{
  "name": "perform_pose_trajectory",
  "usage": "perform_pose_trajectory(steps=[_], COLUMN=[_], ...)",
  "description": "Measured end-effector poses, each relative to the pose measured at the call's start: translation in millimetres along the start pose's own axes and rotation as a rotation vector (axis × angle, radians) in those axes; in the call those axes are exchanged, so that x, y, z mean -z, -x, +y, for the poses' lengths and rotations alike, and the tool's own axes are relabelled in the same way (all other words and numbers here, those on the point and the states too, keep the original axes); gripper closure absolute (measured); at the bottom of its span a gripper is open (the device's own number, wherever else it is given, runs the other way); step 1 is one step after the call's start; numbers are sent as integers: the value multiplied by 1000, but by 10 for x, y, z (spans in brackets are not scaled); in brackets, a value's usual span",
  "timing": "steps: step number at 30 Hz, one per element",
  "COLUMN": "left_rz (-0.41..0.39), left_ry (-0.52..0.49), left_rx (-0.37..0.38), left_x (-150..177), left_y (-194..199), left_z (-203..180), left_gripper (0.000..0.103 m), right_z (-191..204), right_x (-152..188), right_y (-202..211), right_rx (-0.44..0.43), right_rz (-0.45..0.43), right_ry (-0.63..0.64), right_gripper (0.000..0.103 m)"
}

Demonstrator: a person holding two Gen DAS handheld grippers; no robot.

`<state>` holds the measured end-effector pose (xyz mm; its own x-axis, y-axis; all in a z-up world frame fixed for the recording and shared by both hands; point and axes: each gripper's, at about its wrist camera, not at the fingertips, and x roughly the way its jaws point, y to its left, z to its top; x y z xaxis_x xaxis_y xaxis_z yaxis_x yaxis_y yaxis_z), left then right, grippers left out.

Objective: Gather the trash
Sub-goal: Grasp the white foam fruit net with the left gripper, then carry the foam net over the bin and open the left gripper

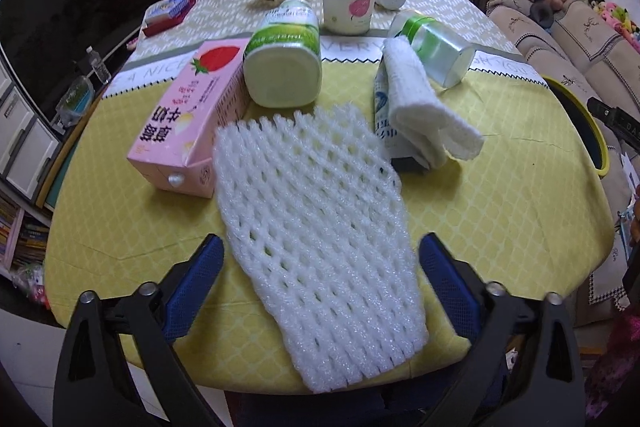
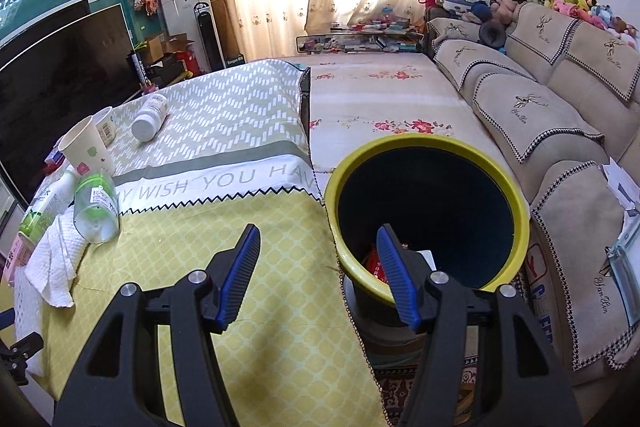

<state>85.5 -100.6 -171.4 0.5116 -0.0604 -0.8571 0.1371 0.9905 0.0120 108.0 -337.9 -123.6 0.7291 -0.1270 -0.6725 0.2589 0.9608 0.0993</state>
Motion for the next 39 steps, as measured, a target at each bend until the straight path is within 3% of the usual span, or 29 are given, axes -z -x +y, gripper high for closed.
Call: perform_pose_trajectory(steps=[1, 3, 11, 17, 27, 33, 39], left_rz=[6, 6, -41, -71, -194, -242, -244], left_ry=[4, 6, -42, -70, -131, -231, -349], left_rx=[8, 22, 54, 76, 121, 223, 374], left_x=[1, 0, 2, 28, -127, -407, -778], left_y=[-16, -25, 153, 337, 747, 799, 659], left_z=[10, 25, 21, 69, -79, -532, -1278], left_gripper=[23, 29, 75, 79, 79, 79, 79], right_z=[-1, -3, 25, 47, -105, -335, -738], right_x=[-3, -7, 3, 16, 16, 33, 72], right_y=[2, 9, 4, 11, 134, 246, 335], right_rx=[-1, -3, -11, -24, 0, 62, 146], right_rz=[-1, -3, 2, 4, -22, -40, -57], right_ry=[-1, -1, 3, 5, -17, -36, -97], right_gripper=[45, 45, 45, 45, 45, 45, 45])
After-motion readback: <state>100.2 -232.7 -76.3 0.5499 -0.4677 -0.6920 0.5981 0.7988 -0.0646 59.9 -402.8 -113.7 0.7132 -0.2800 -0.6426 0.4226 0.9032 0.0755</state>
